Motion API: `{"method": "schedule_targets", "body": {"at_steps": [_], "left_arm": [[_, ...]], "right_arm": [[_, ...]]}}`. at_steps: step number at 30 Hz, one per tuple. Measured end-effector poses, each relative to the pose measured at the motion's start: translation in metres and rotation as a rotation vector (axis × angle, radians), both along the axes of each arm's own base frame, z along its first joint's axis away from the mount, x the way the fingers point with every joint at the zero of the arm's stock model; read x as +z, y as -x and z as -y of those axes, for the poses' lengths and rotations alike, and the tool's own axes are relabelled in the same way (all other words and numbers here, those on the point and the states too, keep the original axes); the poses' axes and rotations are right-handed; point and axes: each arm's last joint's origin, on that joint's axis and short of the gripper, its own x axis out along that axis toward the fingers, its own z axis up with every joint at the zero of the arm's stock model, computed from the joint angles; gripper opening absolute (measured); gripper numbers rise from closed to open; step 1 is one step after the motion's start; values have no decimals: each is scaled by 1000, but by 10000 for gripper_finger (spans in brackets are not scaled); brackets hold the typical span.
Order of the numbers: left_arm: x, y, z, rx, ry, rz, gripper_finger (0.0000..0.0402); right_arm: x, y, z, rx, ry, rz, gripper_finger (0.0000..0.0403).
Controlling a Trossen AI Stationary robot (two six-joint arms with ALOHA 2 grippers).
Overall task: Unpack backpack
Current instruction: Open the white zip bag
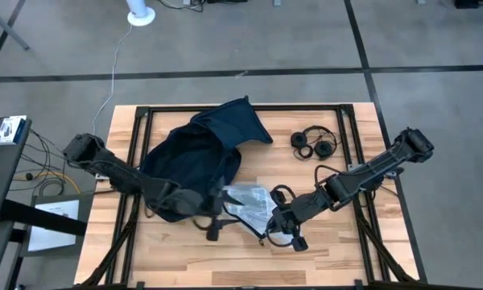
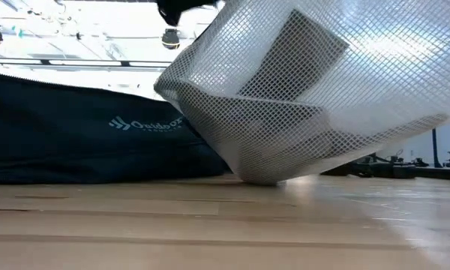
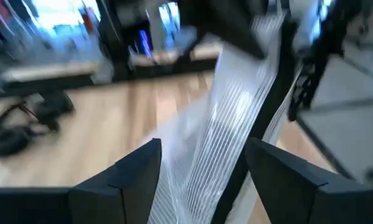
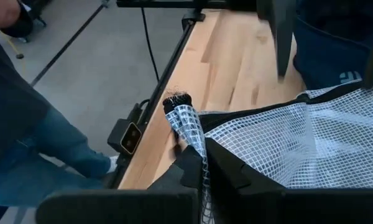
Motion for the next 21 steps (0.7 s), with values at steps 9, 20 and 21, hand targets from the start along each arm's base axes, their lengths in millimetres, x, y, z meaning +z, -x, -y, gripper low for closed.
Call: {"method": "schedule_targets", "body": {"at_steps": [9,20,21], "left_arm": [[-3,-25,4,-108,-1,-95,253],[-18,-27,-3,-50,2,-202,252],[-20,-29,-5,-43,6,-201,252]], "right_arm": [[-2,0,5,17,24,-24,0],[0,-4,17,-14,37,-17,0],[0,-5,19,-19,37,-16,0]]}}
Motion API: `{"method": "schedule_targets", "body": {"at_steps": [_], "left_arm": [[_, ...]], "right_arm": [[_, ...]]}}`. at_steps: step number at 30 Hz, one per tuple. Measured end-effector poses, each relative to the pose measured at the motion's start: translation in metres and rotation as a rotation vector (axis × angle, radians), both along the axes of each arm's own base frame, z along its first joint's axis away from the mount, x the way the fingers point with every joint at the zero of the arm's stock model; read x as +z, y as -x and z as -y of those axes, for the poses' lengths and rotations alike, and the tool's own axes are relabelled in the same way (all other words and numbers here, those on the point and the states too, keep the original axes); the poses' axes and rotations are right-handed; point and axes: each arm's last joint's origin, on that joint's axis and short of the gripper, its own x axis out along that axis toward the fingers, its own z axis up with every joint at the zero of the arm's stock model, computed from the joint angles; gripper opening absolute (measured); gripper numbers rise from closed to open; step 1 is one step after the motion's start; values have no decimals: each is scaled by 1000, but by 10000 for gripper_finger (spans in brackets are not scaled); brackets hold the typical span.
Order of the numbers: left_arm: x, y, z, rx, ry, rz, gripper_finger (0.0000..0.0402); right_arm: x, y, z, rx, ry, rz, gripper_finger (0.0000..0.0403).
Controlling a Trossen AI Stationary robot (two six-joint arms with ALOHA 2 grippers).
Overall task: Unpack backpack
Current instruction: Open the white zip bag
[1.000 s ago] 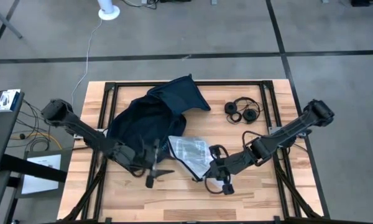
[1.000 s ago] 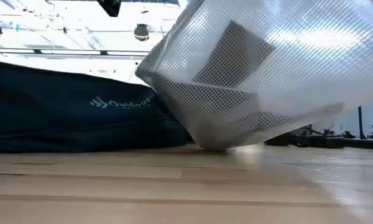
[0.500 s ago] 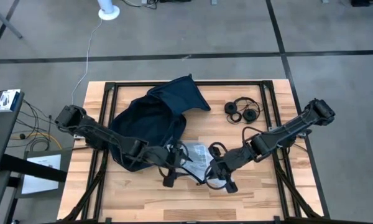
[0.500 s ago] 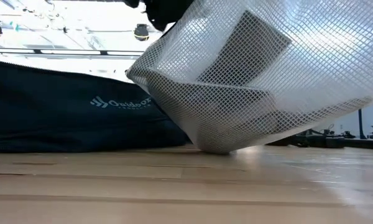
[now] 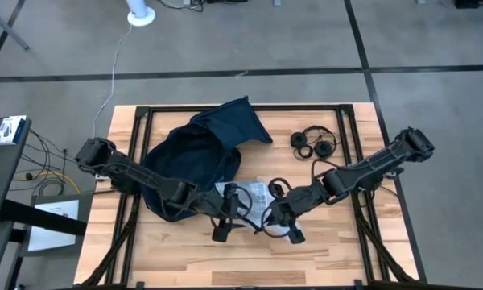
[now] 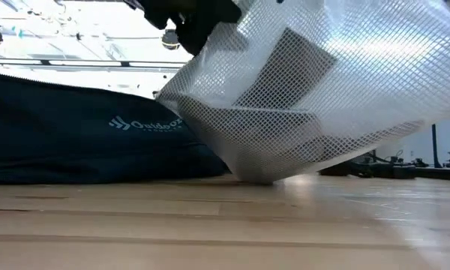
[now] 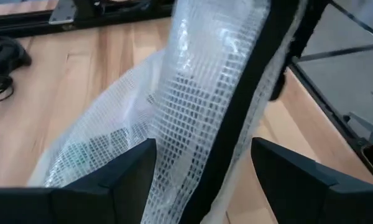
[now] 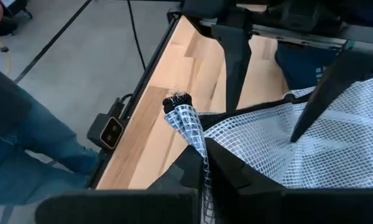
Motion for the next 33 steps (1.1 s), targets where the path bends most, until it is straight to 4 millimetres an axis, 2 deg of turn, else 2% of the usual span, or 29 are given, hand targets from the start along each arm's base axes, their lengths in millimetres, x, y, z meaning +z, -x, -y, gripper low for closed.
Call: {"method": "schedule_targets", "body": {"at_steps": [5,9,12,18,19,24,30,33], "left_arm": [[-8,-3,-6,24,0,-47,239],[-21,-9,-9,31,23,-82,206],[-26,-11,-13,57,29,-107,160],[-21,-7,-21,66,2,-120,25],[-21,-7,-22,68,-5,-129,13],[-24,1,-27,149,-22,-212,3],[-20,14,-32,312,-12,-278,0],[-8,20,-34,423,37,-236,0]], "right_arm": [[1,-1,1,3,8,16,0],[0,-2,3,4,20,23,0],[1,-3,4,-1,20,28,0],[-1,-3,8,-44,-13,-20,0],[-2,-3,10,-59,-26,-33,1],[-1,3,20,-136,-48,-157,30],[33,28,30,-151,-45,-191,83],[43,40,36,-164,-59,-184,101]]}}
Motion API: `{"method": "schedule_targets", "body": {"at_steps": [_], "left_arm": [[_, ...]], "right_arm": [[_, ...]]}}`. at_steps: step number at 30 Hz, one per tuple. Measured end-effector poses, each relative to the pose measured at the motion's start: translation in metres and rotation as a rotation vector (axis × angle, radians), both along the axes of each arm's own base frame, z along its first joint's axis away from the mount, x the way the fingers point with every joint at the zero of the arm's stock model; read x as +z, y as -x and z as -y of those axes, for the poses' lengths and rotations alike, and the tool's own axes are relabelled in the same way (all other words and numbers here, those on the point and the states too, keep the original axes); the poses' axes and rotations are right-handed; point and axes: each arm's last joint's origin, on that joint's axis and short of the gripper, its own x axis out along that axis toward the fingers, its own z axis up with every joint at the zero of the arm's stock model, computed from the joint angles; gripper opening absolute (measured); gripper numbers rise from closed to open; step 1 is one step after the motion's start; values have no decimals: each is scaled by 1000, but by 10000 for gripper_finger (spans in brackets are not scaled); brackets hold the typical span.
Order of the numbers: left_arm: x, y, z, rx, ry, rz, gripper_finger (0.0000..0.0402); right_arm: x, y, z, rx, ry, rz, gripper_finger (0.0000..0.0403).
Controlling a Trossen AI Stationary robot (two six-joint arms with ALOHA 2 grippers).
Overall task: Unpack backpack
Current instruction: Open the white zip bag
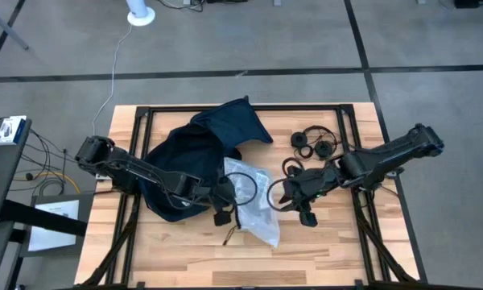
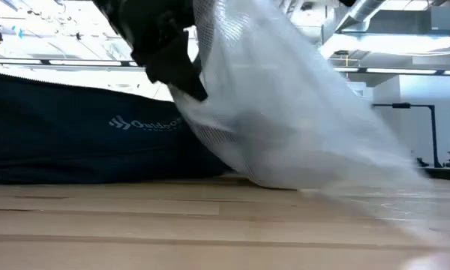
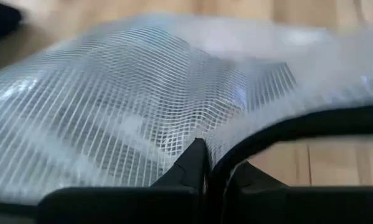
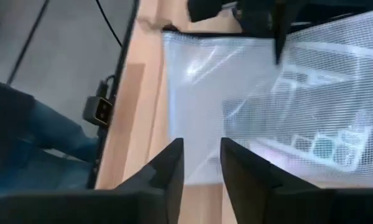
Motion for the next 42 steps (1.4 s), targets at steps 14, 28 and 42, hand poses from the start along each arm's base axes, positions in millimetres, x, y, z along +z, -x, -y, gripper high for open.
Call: {"method": "schedule_targets", "body": {"at_steps": [14,28,42], "left_arm": [[49,-9,3,270,135,491,0],[31,-3,-4,135,94,248,0],[36,-4,-5,324,136,363,0]], "right_arm": [[16,16,-7,-62,56,95,100],[10,48,-34,-206,300,170,77],[-13,15,-37,-271,323,122,87]]}}
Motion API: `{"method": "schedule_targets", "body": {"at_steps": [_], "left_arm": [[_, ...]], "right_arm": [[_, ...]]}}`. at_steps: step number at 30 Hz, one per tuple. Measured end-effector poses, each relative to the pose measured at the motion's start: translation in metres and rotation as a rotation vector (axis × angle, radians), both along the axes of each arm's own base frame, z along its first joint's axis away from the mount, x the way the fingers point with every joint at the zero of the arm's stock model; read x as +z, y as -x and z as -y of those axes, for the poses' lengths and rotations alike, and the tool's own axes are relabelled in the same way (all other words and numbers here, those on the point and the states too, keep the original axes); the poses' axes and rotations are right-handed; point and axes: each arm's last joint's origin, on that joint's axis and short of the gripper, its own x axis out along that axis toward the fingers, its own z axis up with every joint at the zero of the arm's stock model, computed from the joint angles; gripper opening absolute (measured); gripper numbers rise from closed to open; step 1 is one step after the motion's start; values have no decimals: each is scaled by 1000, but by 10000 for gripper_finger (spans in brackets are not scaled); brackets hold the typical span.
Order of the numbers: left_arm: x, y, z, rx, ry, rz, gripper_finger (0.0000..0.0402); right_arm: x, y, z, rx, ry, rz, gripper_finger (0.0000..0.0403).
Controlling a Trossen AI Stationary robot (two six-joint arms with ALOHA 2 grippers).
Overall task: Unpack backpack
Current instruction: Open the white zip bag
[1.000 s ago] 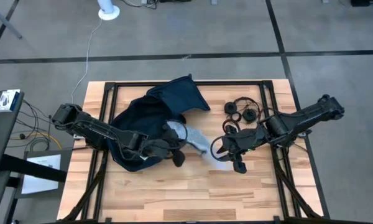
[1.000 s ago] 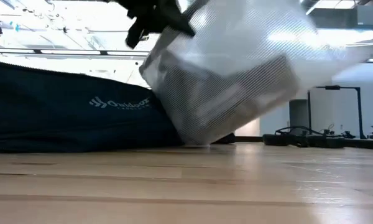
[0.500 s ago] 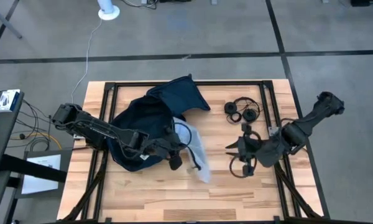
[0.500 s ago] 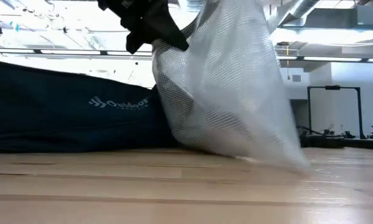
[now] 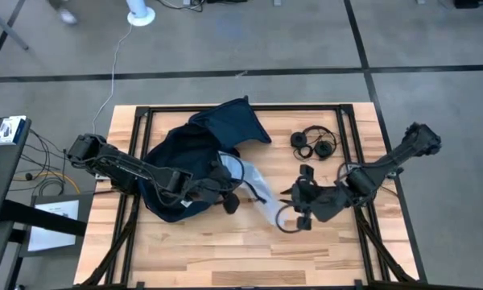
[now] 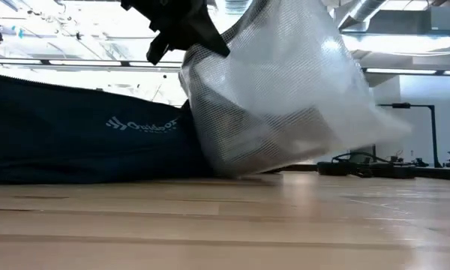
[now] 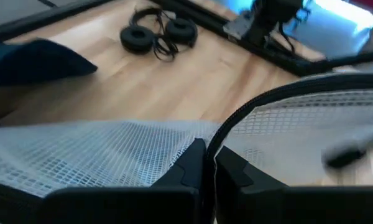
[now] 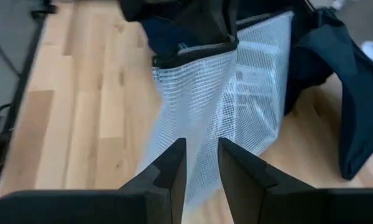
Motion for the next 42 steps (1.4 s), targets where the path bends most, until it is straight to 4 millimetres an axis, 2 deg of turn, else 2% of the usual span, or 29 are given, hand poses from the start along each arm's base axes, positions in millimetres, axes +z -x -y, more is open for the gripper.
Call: {"method": "schedule_targets", "body": {"at_steps": [6,12,16,23,27,42], "left_arm": [[2,0,1,43,-6,35,0],[3,0,3,45,9,46,0],[3,1,5,45,11,48,0],[2,1,5,45,16,46,0],[2,0,5,47,20,48,0],[2,1,5,44,9,43,0]], "right_arm": [[-5,-10,5,-38,-1,-6,137],[1,-9,12,-47,2,17,194],[4,-9,12,-36,13,11,217],[24,-3,11,-21,22,8,223],[26,-4,13,-14,44,7,223],[-4,-46,20,-72,89,-41,223]]}}
